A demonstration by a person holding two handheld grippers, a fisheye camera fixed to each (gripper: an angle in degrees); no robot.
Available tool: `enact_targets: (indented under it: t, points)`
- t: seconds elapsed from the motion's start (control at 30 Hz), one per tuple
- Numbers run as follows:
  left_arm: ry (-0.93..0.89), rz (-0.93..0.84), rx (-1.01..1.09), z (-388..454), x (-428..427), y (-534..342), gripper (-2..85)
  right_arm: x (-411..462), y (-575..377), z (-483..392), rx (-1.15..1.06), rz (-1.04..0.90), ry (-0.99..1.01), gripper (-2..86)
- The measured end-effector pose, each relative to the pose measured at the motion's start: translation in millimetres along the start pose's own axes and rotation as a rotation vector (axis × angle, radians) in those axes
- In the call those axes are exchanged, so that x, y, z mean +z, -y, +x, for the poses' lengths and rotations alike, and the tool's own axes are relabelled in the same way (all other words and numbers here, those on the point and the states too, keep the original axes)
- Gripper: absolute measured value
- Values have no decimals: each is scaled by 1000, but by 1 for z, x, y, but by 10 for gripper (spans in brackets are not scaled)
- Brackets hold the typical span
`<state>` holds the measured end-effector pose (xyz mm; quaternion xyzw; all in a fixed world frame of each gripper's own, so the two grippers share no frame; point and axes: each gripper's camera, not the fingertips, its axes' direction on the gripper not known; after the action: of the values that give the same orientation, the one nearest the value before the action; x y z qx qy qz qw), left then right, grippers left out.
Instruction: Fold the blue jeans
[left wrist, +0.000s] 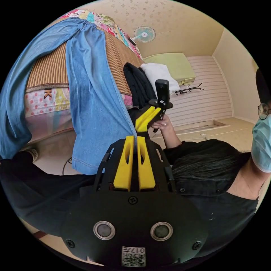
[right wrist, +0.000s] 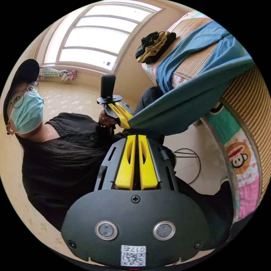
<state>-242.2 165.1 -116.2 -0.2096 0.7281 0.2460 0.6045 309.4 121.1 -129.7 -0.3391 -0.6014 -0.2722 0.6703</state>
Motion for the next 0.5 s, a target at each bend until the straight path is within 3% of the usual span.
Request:
enact_targets:
  t: [0.13, 0.33, 0.5]
  points:
    - [-67, 21, 5, 6, -12, 10, -4, -125, 83, 105, 307, 424, -111, 123]
    - [-109, 56, -25, 20, -35, 14, -4, -164, 210, 272, 647, 659, -229, 123]
    - [-183, 127, -69, 11, -71, 11, -4, -151, 258, 297, 596, 939, -198, 41]
